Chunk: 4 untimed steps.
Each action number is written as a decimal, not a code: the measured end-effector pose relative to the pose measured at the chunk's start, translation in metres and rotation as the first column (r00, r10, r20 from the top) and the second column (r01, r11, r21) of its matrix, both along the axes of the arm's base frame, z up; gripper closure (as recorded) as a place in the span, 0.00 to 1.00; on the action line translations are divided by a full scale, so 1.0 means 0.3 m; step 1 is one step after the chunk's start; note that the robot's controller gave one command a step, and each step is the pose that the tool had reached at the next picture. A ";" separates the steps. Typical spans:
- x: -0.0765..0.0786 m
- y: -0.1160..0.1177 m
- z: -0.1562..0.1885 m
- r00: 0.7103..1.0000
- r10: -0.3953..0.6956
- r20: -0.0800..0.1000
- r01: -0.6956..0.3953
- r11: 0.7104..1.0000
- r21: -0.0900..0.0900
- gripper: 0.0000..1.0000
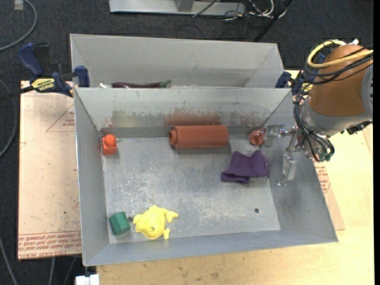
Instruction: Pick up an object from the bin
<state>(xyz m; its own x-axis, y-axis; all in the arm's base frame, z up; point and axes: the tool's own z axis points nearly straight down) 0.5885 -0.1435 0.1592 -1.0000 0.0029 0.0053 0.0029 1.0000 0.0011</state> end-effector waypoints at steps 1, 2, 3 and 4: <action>0.005 0.001 0.015 1.000 0.003 0.006 -0.003 1.000 -0.001 0.00; 0.015 0.071 -0.122 0.999 0.043 0.013 -0.043 0.999 -0.004 0.00; 0.013 0.198 -0.295 0.963 0.269 0.010 -0.269 0.963 -0.001 1.00; 0.013 0.198 -0.295 0.963 0.269 0.010 -0.269 0.963 -0.001 1.00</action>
Offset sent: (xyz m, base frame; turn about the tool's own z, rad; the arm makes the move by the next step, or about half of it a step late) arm 0.0026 0.0475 -0.0892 -0.0880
